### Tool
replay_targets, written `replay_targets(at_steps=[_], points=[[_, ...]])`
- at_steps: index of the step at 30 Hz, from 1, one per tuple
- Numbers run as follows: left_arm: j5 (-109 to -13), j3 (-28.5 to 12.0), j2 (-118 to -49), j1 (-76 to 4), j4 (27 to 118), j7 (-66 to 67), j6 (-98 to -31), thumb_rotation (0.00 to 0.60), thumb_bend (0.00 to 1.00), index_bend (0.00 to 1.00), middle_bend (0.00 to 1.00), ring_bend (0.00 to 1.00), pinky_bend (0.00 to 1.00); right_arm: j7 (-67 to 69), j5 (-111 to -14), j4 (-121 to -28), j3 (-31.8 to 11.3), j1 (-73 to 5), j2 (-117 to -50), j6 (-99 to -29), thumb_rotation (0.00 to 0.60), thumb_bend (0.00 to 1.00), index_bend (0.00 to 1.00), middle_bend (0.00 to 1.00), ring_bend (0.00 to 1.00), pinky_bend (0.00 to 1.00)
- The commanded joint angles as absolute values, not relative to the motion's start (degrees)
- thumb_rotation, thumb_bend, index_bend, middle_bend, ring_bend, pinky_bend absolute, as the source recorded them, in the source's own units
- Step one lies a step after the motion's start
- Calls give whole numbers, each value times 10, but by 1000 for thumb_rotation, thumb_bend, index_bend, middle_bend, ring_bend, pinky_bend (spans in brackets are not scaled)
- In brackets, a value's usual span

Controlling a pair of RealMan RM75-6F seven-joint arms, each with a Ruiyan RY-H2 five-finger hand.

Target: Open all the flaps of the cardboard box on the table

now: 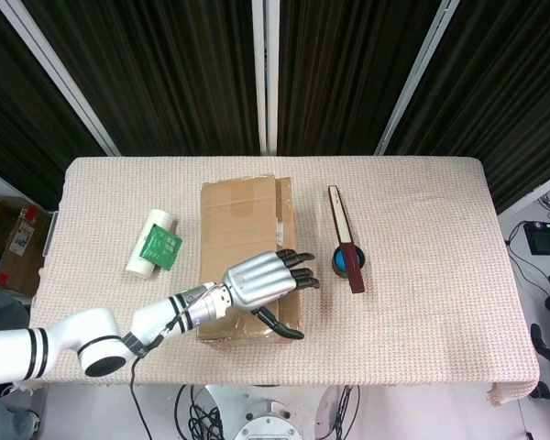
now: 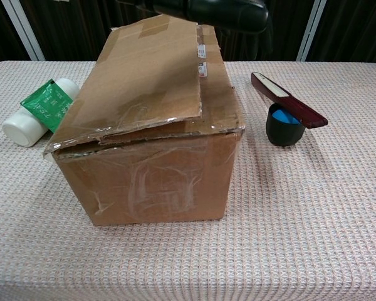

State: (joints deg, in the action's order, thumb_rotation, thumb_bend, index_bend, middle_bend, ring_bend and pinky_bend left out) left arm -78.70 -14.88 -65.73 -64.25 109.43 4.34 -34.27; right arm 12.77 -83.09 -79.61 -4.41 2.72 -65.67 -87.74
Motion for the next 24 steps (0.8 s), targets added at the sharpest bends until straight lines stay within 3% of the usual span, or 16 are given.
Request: replay_targets(at_steps=[1, 13, 24], points=[[-790, -141, -661, -645, 1088, 57, -347, 0, 0, 209, 243, 45, 176, 127, -831, -797, -44, 27, -657, -877, 600, 344, 0, 0, 0, 0], [-784, -113, -660, -647, 1079, 111, -356, 0, 0, 209, 293, 45, 176, 123, -832, -795, -43, 25, -661, -873, 600, 344, 0, 0, 0, 0], [-779, -100, -634, -648, 1081, 165, -366, 0, 0, 209, 417, 49, 176, 125, -833, -796, -41, 24, -660, -871, 600, 344, 0, 0, 0, 0]])
